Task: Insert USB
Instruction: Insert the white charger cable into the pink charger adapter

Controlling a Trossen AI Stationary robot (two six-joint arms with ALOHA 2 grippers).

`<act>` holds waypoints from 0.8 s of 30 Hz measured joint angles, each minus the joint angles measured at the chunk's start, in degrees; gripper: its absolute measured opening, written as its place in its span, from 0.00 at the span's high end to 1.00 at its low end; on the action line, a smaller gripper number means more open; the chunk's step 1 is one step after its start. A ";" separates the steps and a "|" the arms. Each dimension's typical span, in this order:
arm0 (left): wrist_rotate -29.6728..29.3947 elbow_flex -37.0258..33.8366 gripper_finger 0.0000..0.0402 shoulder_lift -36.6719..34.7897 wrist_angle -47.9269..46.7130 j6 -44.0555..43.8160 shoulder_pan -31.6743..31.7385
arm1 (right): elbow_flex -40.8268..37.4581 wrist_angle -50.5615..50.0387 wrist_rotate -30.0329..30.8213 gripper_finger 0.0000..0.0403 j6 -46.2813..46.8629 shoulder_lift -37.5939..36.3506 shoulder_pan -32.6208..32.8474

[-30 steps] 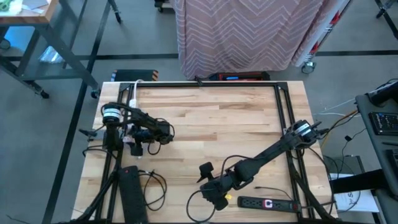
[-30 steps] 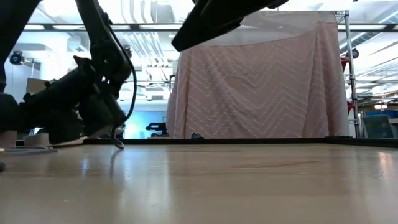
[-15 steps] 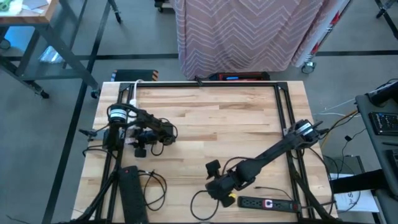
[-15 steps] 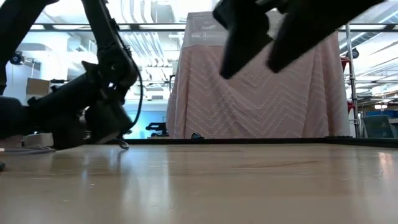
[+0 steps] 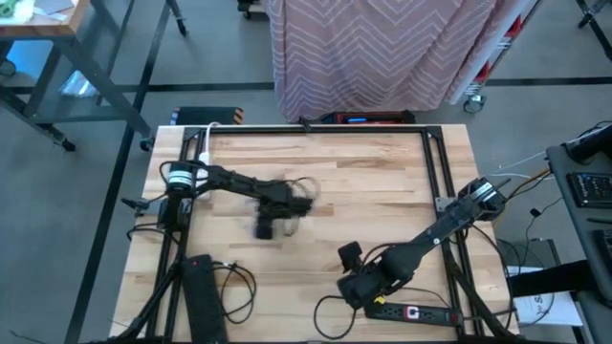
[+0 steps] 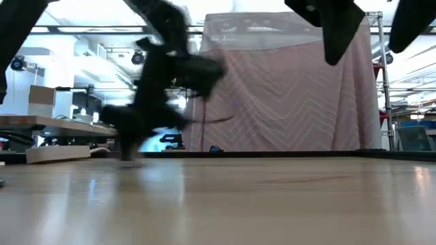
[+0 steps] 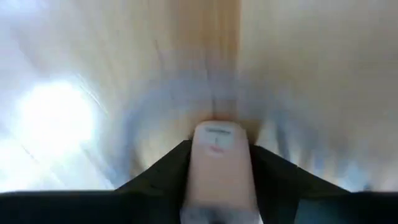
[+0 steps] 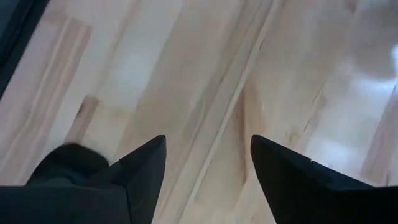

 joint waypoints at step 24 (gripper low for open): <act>15.44 8.47 0.75 -10.76 14.60 -5.42 -4.75 | -7.54 2.00 15.23 0.42 7.01 -5.48 7.42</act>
